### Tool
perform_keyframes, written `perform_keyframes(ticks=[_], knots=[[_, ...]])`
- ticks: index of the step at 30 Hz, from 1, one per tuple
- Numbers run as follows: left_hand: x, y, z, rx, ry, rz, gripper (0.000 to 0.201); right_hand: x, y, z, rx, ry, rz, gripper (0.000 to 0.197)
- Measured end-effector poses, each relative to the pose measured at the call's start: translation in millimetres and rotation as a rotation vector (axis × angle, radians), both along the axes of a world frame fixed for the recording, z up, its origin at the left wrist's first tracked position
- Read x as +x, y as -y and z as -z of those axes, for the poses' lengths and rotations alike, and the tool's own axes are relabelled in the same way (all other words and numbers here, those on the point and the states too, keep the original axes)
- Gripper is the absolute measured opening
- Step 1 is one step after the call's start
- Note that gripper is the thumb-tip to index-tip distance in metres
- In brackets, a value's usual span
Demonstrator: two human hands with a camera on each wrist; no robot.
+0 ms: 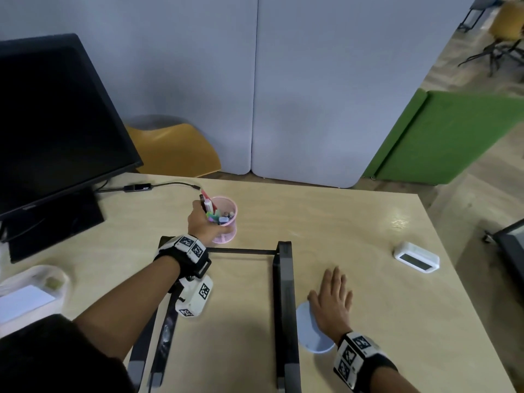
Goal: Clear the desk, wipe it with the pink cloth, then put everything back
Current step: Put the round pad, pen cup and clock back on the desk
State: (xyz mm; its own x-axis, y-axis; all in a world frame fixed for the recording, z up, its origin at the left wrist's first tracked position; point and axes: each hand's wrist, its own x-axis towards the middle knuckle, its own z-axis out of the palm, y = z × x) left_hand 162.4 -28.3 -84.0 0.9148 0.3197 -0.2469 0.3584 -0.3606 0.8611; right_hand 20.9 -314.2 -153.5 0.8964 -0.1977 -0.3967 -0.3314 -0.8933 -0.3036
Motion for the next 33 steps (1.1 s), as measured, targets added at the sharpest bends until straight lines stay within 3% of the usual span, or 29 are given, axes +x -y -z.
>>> perform_keyframes(ticks=[5, 8, 10, 13, 17, 21, 24, 27, 33], knots=[[-3, 1, -2, 0.043, 0.039, 0.037, 0.081, 1, 6, -1, 0.006, 0.003, -0.030, 0.069], [-13, 11, -6, 0.094, 0.107, -0.017, 0.107, 1, 16, -3, 0.009, 0.014, -0.056, 0.066], [-33, 27, -14, 0.190, 0.134, -0.112, 0.118, 0, 25, -6, 0.012, 0.049, -0.077, 0.077], [-62, 48, -21, 0.297, 0.297, -0.111, 0.106, 3, 41, -12, 0.014, 0.133, -0.051, 0.082], [-77, 83, -22, 0.381, 0.467, 0.186, 0.069, 16, 85, -23, -0.066, 0.212, 0.042, 0.064], [-86, 125, -25, 0.480, 0.396, 0.464, 0.054, 34, 144, -33, -0.182, 0.296, 0.135, 0.068], [-95, 150, -22, 0.556, 0.297, 0.594, 0.064, 44, 187, -40, -0.236, 0.296, 0.182, 0.067], [-99, 157, -14, 0.724, 0.276, 0.618, 0.069, 48, 216, -43, -0.256, 0.279, 0.184, 0.064], [-105, 159, -8, 0.915, 0.338, 0.577, 0.053, 51, 235, -39, -0.232, 0.283, 0.163, 0.043]])
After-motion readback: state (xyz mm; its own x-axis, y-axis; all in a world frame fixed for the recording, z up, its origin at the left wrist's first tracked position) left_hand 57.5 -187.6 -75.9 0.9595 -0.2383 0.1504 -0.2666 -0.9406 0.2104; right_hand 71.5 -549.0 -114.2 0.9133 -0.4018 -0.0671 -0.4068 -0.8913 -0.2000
